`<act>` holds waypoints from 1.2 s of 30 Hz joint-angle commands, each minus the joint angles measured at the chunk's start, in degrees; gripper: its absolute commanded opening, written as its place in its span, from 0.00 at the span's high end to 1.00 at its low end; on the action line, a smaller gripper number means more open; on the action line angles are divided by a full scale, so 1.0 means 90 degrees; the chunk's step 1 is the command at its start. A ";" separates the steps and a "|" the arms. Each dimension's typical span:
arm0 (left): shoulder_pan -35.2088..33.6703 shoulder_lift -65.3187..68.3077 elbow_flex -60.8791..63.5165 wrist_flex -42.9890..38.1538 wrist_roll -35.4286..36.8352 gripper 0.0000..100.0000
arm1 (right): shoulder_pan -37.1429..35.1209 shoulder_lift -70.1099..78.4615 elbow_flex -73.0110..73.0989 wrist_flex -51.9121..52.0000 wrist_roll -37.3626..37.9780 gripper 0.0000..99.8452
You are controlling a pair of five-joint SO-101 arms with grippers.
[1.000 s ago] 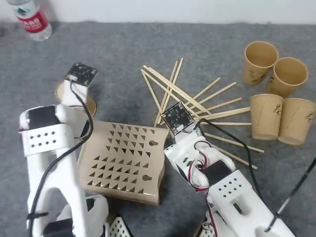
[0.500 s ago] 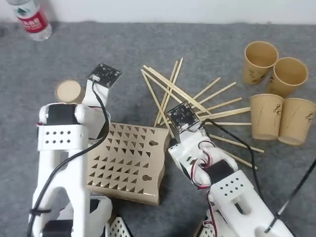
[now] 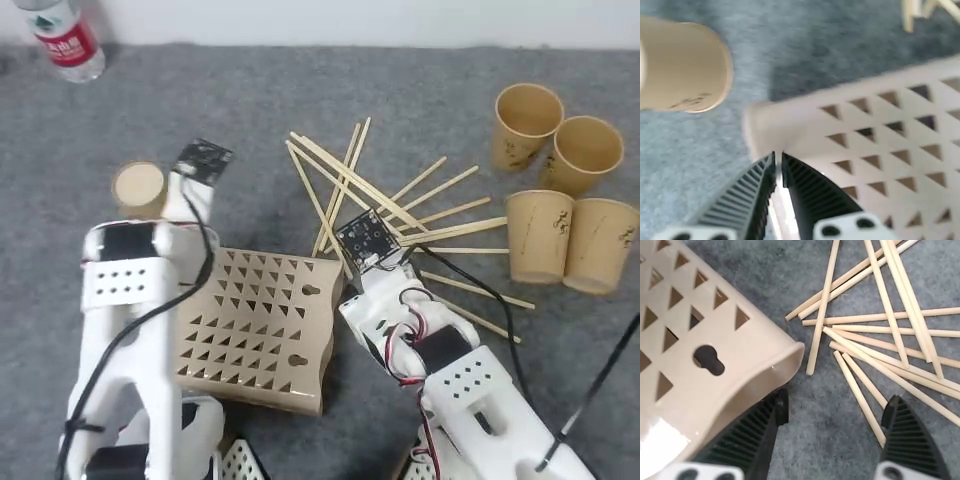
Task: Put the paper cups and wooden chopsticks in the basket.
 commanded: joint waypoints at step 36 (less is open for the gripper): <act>0.0039 0.0020 0.0962 -0.1084 -0.0264 0.99 | -0.0015 0.0015 -0.0059 -0.0132 0.0078 0.69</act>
